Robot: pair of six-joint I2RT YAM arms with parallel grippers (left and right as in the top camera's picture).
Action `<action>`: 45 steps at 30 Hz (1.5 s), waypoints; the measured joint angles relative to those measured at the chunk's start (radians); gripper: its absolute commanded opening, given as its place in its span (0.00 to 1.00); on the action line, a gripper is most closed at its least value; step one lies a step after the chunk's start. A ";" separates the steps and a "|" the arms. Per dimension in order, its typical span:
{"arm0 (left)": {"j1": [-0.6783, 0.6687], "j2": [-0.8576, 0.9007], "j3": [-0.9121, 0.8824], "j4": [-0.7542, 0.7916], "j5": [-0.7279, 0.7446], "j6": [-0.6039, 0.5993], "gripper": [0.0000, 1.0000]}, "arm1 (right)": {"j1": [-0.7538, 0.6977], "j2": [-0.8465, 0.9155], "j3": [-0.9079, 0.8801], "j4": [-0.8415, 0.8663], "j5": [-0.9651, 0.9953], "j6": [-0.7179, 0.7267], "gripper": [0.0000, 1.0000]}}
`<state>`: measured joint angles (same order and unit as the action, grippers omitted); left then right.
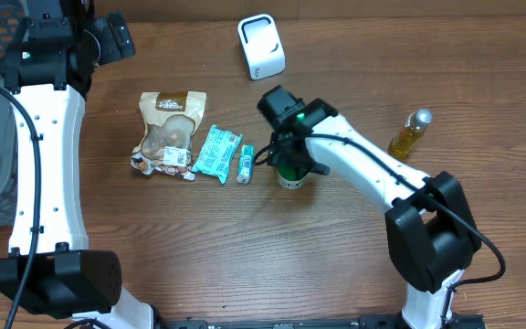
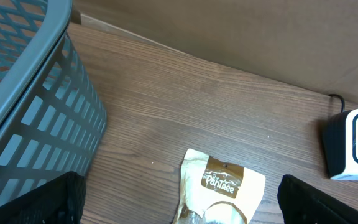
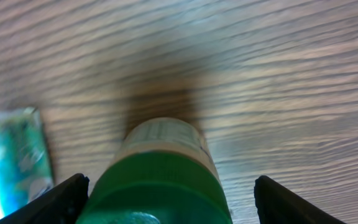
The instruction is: Scan the item barcode
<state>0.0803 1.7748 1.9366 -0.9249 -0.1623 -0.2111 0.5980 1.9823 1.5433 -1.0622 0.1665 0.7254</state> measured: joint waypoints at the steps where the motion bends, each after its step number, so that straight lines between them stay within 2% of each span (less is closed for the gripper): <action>1: 0.000 0.000 0.000 0.000 0.000 0.000 0.99 | -0.013 0.000 0.000 -0.003 0.000 0.001 0.81; 12: 0.000 0.000 0.000 0.000 0.000 0.000 0.99 | -0.127 0.000 0.000 -0.007 -0.058 0.007 0.80; 15: 0.000 0.000 0.000 0.000 0.000 0.000 1.00 | -0.127 0.000 0.000 -0.009 -0.093 0.008 0.78; 22: 0.000 0.000 0.000 0.000 0.000 0.000 0.99 | -0.125 0.000 -0.001 -0.023 -0.154 0.059 0.79; 31: 0.000 0.000 0.000 0.000 0.000 0.000 1.00 | -0.102 0.000 -0.001 -0.023 -0.160 0.101 0.77; 36: 0.000 0.000 0.000 0.000 0.000 0.000 1.00 | -0.080 0.000 -0.001 -0.020 -0.140 0.104 0.73; 41: 0.000 0.000 0.000 0.000 0.000 0.000 1.00 | -0.079 0.000 -0.001 -0.006 -0.132 0.082 0.74; 45: 0.000 0.000 0.000 0.000 0.000 0.000 0.99 | -0.079 0.000 -0.001 -0.004 -0.132 0.068 0.79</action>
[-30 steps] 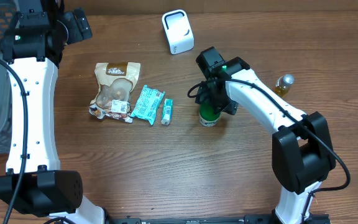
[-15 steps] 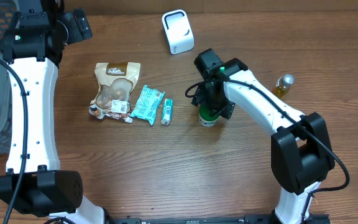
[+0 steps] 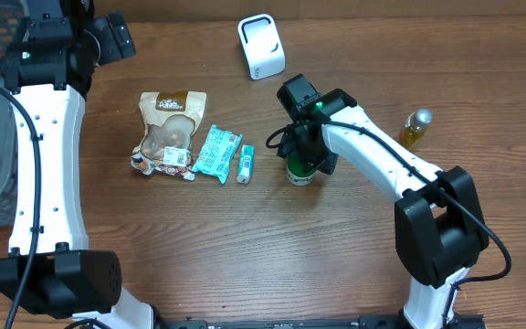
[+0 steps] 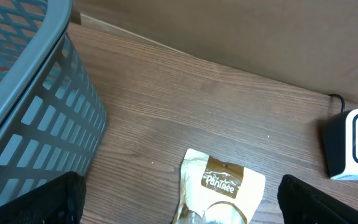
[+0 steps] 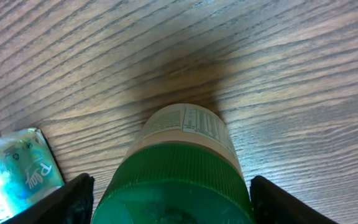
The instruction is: Scan the item barcode
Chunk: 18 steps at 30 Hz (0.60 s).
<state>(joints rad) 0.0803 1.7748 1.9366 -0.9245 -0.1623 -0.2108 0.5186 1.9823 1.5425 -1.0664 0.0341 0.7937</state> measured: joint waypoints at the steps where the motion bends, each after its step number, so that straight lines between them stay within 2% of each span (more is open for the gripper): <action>1: 0.000 0.000 0.000 0.000 0.000 0.000 1.00 | 0.000 0.000 0.000 0.000 0.000 -0.002 0.81; 6: 0.000 0.000 0.000 0.000 0.000 0.000 1.00 | 0.000 0.000 0.000 -0.018 0.000 -0.006 0.86; 13: 0.000 0.000 0.000 0.000 0.000 0.000 0.99 | 0.000 0.000 0.000 -0.079 -0.008 0.009 0.87; 15: 0.000 0.000 0.000 0.000 0.000 0.000 0.99 | 0.000 0.000 0.000 -0.079 -0.013 0.023 0.84; 18: 0.000 0.000 0.000 0.000 0.000 0.000 0.99 | 0.000 0.000 0.000 -0.075 -0.022 0.045 0.73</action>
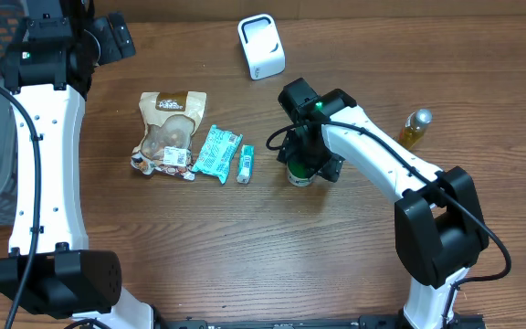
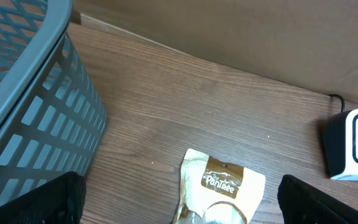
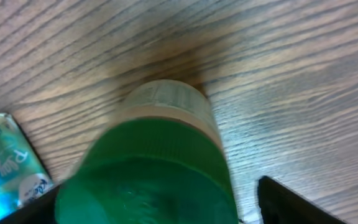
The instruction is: Scan the item barcode
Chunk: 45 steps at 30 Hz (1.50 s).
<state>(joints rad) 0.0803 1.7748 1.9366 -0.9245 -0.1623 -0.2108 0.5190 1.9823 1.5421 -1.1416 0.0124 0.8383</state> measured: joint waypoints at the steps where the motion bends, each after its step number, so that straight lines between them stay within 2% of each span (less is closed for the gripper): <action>1: 0.000 0.000 0.000 0.000 0.000 0.000 1.00 | 0.000 0.000 0.000 0.002 -0.003 0.004 0.71; 9: 0.000 0.000 0.000 0.000 0.000 0.000 1.00 | 0.000 0.000 0.000 0.026 -0.005 0.009 0.66; 18: 0.000 0.000 0.000 0.000 0.000 0.000 0.99 | 0.000 0.000 -0.001 0.076 -0.005 -0.120 0.68; 20: 0.000 0.000 0.000 0.000 0.000 0.000 0.99 | 0.000 0.000 -0.001 0.083 -0.005 -0.162 0.72; 26: 0.000 0.000 0.000 0.000 0.000 0.000 0.99 | 0.000 0.000 -0.001 0.086 -0.005 -0.312 0.75; 30: 0.000 0.000 0.000 0.000 0.000 0.000 0.99 | 0.000 0.000 -0.001 0.087 -0.005 -0.391 0.80; 32: 0.000 0.000 0.000 0.000 0.000 0.000 1.00 | 0.000 0.000 -0.001 0.091 -0.005 -0.400 0.87; 36: 0.000 0.000 0.000 0.000 0.000 0.000 1.00 | 0.000 0.000 -0.001 0.090 -0.005 -0.306 1.00; 41: 0.000 0.000 0.000 0.000 0.000 0.000 1.00 | 0.002 0.000 -0.002 0.085 -0.012 -0.089 1.00; 45: 0.000 0.000 0.000 0.000 0.000 0.000 1.00 | 0.009 0.000 -0.002 0.094 -0.040 -0.009 1.00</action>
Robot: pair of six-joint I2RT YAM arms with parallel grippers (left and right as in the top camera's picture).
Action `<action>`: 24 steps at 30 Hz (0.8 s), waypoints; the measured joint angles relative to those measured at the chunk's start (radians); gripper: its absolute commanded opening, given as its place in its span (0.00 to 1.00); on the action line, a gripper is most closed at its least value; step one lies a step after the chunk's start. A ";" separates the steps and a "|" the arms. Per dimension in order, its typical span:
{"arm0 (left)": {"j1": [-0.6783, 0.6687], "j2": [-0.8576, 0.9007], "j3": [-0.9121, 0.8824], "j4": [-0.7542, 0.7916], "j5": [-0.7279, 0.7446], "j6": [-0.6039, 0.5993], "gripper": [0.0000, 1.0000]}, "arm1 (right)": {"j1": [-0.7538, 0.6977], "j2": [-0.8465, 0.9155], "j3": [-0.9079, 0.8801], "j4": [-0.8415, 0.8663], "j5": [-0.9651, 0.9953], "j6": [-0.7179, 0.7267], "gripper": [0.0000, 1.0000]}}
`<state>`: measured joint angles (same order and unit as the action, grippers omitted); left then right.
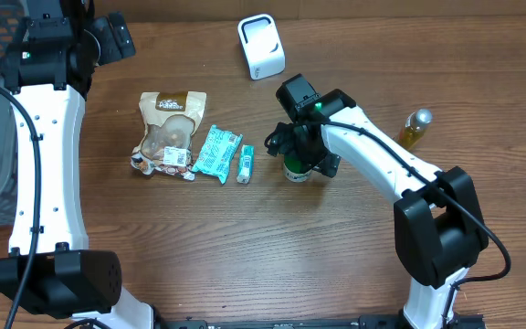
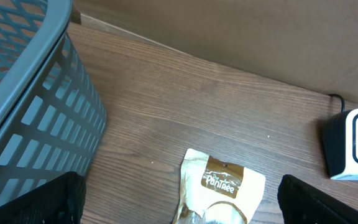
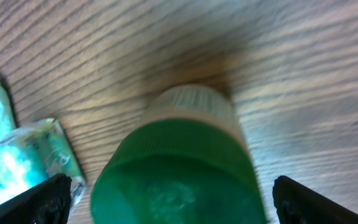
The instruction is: Scan the item barcode
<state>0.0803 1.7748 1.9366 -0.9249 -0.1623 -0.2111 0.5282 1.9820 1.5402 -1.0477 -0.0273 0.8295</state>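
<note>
A bottle with a green cap point(image 1: 293, 171) stands upright on the table right of centre; its cap point(image 3: 179, 168) fills the right wrist view. My right gripper point(image 1: 298, 153) hangs straight over it, and the gripper point(image 3: 166, 205) is open, its fingers point(image 3: 51, 196) standing wide on either side of the cap without touching it. The white barcode scanner point(image 1: 261, 46) stands at the back edge, and the scanner point(image 2: 353, 143) also shows in the left wrist view. My left gripper point(image 1: 108, 37) is open and empty at the back left.
A brown snack pouch point(image 1: 167, 128), a teal packet point(image 1: 215, 151) and a small tube point(image 1: 244, 163) lie left of the bottle. An oil bottle point(image 1: 411, 131) stands at the right. A grey basket point(image 2: 23, 93) sits at the left edge.
The right fingers stand wider apart round the cap than before. The bottle, tilted then, stands a little further left and upright. The left arm has not moved.
The right gripper straddled the green-capped bottle beside the tube. Then bottle and gripper stood slightly further right, the fingers close to the cap. Then the bottle leaned in the wrist view. Now it is upright with the fingers spread wide.
</note>
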 measured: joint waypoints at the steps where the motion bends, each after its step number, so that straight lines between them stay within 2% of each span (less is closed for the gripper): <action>1: 0.000 0.000 0.000 0.000 0.000 0.000 0.99 | 0.003 0.000 0.000 0.000 -0.009 0.010 1.00; 9: 0.000 0.000 0.000 0.000 0.000 0.000 1.00 | 0.017 0.000 -0.019 0.016 -0.024 0.143 1.00; 18: 0.000 0.000 0.000 0.000 0.000 0.000 1.00 | 0.017 -0.001 -0.126 0.150 -0.005 0.225 1.00; 24: 0.000 0.000 0.000 0.000 0.000 0.000 1.00 | 0.017 -0.001 -0.127 0.152 0.011 0.228 0.90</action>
<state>0.0803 1.7748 1.9366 -0.9245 -0.1623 -0.2111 0.5449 1.9812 1.4132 -0.8955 -0.0158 1.0576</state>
